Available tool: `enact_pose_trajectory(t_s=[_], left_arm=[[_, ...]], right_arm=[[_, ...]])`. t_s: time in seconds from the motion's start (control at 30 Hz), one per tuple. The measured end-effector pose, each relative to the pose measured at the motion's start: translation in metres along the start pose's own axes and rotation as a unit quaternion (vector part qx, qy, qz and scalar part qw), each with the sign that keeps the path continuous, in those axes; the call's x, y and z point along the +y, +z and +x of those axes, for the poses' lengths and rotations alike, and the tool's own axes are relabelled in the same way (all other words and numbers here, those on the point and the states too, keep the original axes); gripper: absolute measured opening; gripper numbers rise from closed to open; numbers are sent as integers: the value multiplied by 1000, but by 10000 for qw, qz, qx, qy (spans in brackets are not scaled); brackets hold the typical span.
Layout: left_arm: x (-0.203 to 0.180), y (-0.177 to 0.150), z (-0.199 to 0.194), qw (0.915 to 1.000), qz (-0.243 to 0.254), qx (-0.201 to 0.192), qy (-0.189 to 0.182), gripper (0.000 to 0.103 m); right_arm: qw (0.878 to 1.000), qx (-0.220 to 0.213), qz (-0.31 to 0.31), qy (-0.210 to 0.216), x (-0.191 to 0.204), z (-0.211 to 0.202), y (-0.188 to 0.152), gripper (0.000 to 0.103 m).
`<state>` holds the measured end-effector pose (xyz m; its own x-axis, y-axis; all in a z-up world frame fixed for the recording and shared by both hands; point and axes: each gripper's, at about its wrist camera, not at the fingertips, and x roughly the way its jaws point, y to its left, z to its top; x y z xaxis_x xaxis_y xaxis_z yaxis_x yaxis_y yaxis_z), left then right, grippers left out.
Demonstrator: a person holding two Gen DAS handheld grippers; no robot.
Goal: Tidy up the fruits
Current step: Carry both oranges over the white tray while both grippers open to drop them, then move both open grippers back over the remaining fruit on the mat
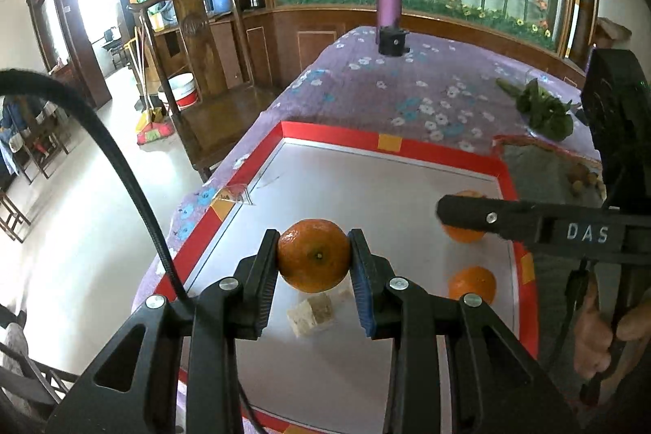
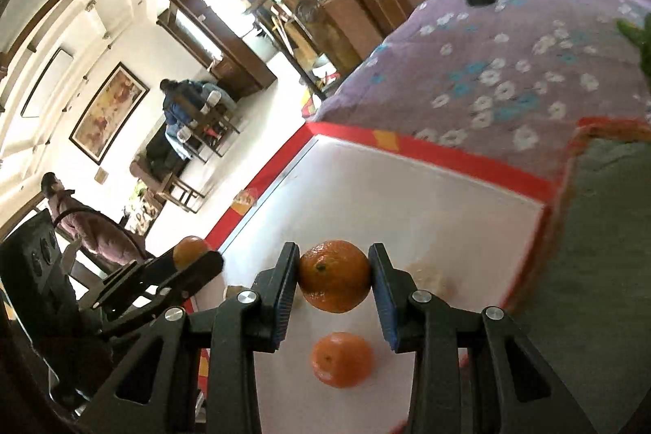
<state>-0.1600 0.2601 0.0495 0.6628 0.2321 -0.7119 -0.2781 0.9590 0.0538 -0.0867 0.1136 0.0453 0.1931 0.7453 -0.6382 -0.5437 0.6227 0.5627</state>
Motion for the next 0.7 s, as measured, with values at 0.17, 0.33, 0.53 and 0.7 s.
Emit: enact_pose_trajectory(t_s=[0.17, 0.33, 0.53, 0.7], left_arm=[[2, -1, 1, 9995, -52, 101, 285, 32], [-17, 4, -16, 9991, 199, -113, 350, 55], [-82, 15, -37, 9953, 861, -427, -86, 64], [-151, 23, -39, 9859, 1431, -367, -790, 64]], right_arm=[[9999, -6, 28, 107, 9, 9, 1, 42], [9988, -473, -19, 140, -2, -31, 3, 48], [9944, -1008, 168, -274, -55, -100, -9, 48], [9833, -1392, 321, -1124, -117, -171, -33, 48]])
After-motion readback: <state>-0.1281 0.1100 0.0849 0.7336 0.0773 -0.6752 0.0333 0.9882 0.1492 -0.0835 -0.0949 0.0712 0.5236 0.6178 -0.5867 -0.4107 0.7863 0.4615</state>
